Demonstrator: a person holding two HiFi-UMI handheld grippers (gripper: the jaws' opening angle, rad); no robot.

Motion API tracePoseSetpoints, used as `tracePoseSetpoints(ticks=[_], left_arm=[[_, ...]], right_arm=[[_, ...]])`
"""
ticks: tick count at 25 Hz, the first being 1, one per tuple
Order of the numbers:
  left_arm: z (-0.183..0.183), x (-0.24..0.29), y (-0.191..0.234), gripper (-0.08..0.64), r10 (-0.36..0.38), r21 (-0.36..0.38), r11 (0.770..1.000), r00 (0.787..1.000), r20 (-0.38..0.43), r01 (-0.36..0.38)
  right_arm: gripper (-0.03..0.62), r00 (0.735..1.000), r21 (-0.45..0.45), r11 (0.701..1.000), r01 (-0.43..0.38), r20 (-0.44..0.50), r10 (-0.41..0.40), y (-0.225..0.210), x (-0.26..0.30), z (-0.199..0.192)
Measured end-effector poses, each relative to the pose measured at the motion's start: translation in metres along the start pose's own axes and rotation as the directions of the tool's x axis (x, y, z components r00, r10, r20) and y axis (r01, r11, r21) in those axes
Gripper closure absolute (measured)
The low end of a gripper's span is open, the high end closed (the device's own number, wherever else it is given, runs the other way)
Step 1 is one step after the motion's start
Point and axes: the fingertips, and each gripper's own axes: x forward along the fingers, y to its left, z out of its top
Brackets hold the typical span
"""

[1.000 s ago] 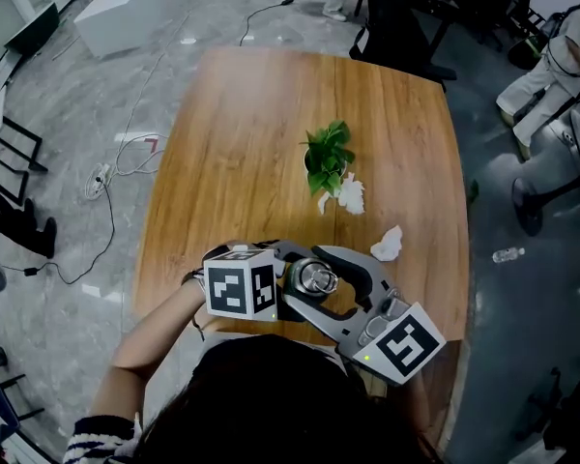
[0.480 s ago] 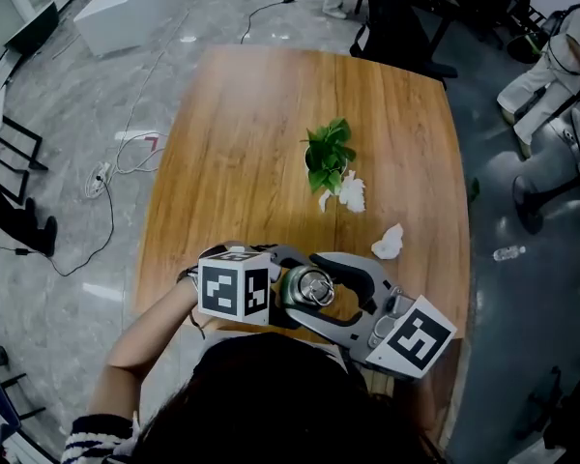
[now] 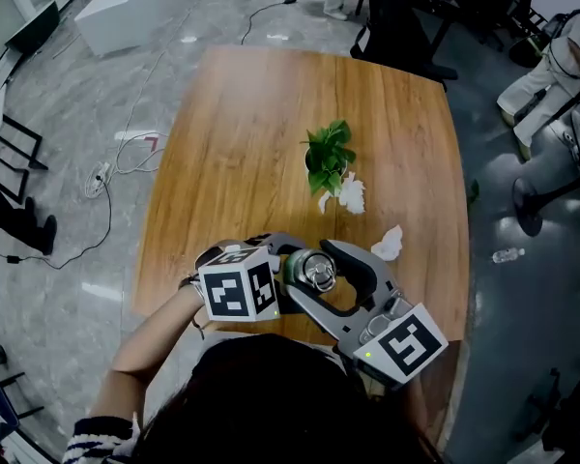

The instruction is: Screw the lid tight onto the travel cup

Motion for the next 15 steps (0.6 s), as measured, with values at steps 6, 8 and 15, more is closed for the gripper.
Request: tracePoseSetpoints(ticks=[6,8,15], left_arm=[[0.001,-0.005,-0.032,0.172,-0.192,0.077,0.978,0.981,-0.018,0.193],[0.001,-0.003,-0.031,0.172,-0.179,0.073,0.981,0.984,-0.028,0.180],[0.003,-0.002,0.002,0.172,0.031,-0.049,0.998,0.999,-0.019,-0.032]], right_arm=[[0.316,0.970,-0.048,0.970,-0.239,-0.059,0.236,0.026,-0.011,0.000],[0.318,0.978,-0.092,0.974,-0.208,-0.054,0.204,0.022,-0.010,0.000],[0.318,0.995,-0.122,0.988,0.097,0.016,-0.096,-0.005,-0.004,0.005]])
